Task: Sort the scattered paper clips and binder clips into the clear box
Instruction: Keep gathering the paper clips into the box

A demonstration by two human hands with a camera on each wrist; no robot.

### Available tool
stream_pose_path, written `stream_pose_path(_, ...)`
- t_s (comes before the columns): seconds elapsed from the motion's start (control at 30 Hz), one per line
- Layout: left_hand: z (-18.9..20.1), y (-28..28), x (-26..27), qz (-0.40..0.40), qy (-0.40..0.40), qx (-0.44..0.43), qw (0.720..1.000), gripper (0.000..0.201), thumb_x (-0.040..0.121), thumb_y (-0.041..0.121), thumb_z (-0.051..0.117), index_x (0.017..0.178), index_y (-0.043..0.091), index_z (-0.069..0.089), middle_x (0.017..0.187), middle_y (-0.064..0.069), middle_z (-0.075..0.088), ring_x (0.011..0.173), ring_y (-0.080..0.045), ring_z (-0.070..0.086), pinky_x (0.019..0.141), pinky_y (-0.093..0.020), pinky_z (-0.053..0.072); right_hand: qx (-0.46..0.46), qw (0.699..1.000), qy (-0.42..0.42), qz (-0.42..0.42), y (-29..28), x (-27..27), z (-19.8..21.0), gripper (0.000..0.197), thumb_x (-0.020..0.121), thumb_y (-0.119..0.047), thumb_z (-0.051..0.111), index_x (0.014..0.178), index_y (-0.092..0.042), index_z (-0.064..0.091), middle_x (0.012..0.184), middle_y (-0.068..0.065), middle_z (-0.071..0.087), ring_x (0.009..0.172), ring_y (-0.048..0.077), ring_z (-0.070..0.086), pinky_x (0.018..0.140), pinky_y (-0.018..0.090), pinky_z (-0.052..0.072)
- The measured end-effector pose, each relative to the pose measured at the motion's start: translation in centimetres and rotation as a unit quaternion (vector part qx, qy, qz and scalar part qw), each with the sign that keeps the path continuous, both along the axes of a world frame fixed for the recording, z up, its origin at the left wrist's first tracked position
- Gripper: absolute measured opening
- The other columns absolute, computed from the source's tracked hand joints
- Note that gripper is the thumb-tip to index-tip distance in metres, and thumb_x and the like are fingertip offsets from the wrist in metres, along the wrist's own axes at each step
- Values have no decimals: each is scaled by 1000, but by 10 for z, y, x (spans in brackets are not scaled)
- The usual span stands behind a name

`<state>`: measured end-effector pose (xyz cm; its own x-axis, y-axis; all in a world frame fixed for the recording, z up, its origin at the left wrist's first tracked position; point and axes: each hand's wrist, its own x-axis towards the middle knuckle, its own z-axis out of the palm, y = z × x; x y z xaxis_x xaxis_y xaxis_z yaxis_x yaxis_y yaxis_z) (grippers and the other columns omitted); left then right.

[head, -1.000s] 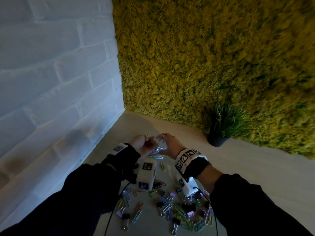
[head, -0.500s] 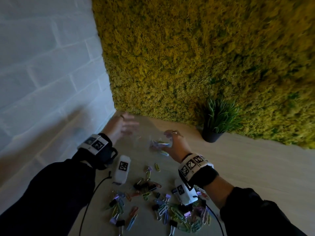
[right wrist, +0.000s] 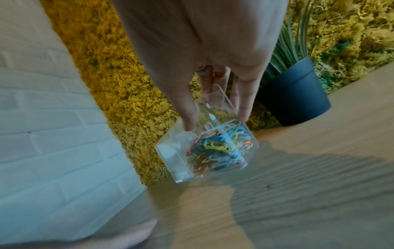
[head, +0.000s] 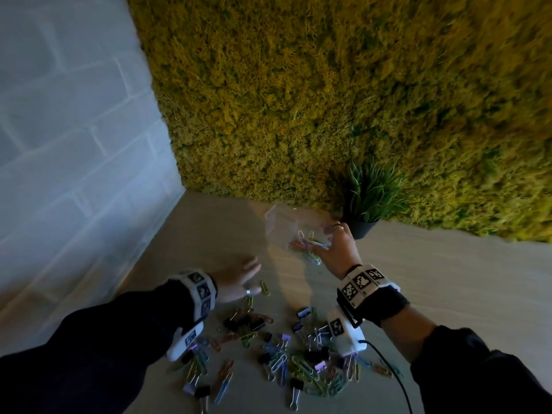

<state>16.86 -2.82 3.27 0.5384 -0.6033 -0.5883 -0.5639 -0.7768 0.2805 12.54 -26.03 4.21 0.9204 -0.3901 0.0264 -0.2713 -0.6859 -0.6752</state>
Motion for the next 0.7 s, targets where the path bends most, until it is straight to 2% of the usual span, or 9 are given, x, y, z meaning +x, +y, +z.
stream_pose_path(0.17, -4, 15, -56, -76, 13, 0, 997, 69, 97, 41, 36, 149, 23, -6, 152, 14, -22, 142, -7, -18, 117, -40, -5, 11, 999, 30, 43, 2, 0, -11, 58, 75, -27, 75, 122, -3, 51, 122, 14, 51, 111, 25, 52, 85, 19, 36)
stream_pose_path(0.23, -14, 22, -62, -66, 23, -46, 996, 66, 97, 31, 42, 150, 25, 2, 155, 14, -13, 145, -7, -11, 119, -36, 0, 7, 997, 35, 62, 3, -1, -12, 56, 76, -24, 75, 123, -5, 51, 123, 13, 52, 110, 25, 53, 81, 16, 34)
stream_pose_path(0.3, -21, 29, -61, -12, 42, -121, 992, 60, 96, 24, 46, 148, 28, 17, 157, 13, 8, 146, -7, 7, 121, -33, 11, 9, 994, 50, 95, 1, -4, -8, 64, 75, -24, 75, 130, -8, 46, 130, 13, 48, 118, 26, 50, 91, 22, 40)
stream_pose_path(0.4, -20, 36, -59, 94, 23, -213, 972, 52, 94, 20, 49, 142, 30, 32, 154, 9, 27, 142, -8, 24, 118, -31, 21, 8, 994, 57, 93, -8, -15, 4, 73, 77, -33, 72, 137, -11, 38, 137, 14, 38, 125, 28, 41, 106, 43, 39)
stream_pose_path(0.43, -18, 37, -60, 98, -1, -223, 970, 54, 93, 24, 53, 142, 29, 32, 153, 9, 27, 141, -7, 24, 117, -29, 21, -9, 995, 54, 81, -13, -23, 7, 64, 82, -35, 67, 135, -11, 41, 133, 14, 40, 122, 28, 43, 105, 44, 40)
stream_pose_path(0.5, -14, 36, -70, 75, -25, -215, 973, 79, 77, 56, 60, 144, 29, 27, 152, 15, 22, 138, -1, 20, 116, -24, 18, -59, 990, 93, 89, -26, -47, 10, 47, 90, -39, 54, 129, -15, 46, 125, 15, 46, 117, 30, 48, 101, 40, 40)
stream_pose_path(0.57, -15, 32, -82, 36, -10, -183, 982, 116, 47, 85, 44, 147, 30, 20, 153, 17, 15, 138, 0, 13, 115, -25, 14, -101, 963, 215, 128, -38, -77, 5, 54, 89, -55, 43, 132, -23, 40, 126, 16, 43, 120, 36, 47, 103, 41, 37)
stream_pose_path(0.63, -19, 23, -93, -9, -25, -138, 990, 120, 50, 85, 49, 149, 28, 12, 158, 11, 5, 145, -8, 6, 119, -32, 11, -130, 929, 314, 144, -46, -104, -7, 73, 79, -74, 33, 137, -30, 34, 133, 16, 36, 127, 38, 42, 108, 42, 34)
stream_pose_path(0.7, -23, 10, -104, -29, -44, -103, 993, 106, 70, 65, 62, 149, 29, 2, 158, 10, -5, 147, -15, -2, 121, -40, 5, -145, 917, 342, 144, -44, -126, -16, 76, 78, -76, 31, 140, -32, 30, 135, 14, 32, 129, 36, 40, 110, 41, 34)
